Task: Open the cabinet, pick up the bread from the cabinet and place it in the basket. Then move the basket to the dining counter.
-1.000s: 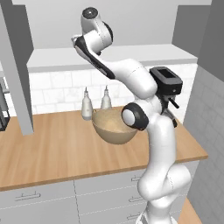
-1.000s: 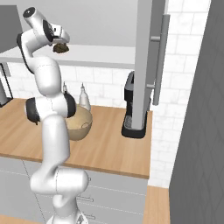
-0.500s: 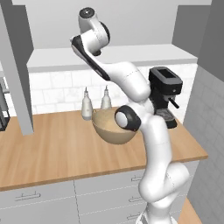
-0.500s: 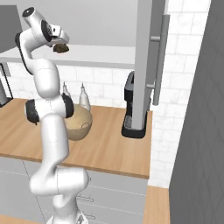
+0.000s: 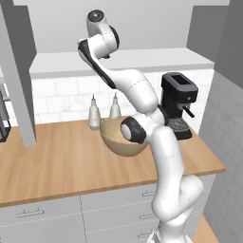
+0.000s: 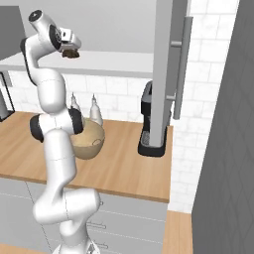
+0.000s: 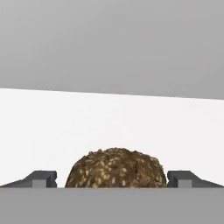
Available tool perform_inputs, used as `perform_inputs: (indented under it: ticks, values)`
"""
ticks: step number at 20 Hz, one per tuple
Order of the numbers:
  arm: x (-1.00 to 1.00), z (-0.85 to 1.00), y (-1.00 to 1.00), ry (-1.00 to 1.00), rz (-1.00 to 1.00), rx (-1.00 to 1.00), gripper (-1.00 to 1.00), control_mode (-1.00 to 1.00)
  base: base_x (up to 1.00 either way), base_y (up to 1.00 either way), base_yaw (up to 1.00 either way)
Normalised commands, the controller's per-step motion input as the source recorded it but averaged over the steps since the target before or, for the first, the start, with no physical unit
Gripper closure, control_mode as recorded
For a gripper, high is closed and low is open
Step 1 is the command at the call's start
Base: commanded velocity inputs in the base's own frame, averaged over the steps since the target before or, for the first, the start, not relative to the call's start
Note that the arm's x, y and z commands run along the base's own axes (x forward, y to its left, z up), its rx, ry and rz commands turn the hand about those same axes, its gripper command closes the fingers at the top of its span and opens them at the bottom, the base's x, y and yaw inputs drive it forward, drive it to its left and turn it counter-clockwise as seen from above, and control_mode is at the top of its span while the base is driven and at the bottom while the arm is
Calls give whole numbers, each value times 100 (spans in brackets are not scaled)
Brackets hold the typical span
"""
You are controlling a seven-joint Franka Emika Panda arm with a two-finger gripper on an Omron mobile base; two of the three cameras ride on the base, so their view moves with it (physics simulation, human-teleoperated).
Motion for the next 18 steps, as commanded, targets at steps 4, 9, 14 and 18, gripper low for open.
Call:
perform_inputs:
  ticks: [4,9,14,18]
  values:
    - [29,-20,0,0,0,0,-100,-100,0,0,0]
    - [15,-27,0,0,0,0,-100,-100,0,0,0]
    - [1,-41,0,0,0,-3,-100,-100,0,0,0]
    - [0,-46,0,-6,1,-3,-100,-100,0,0,0]
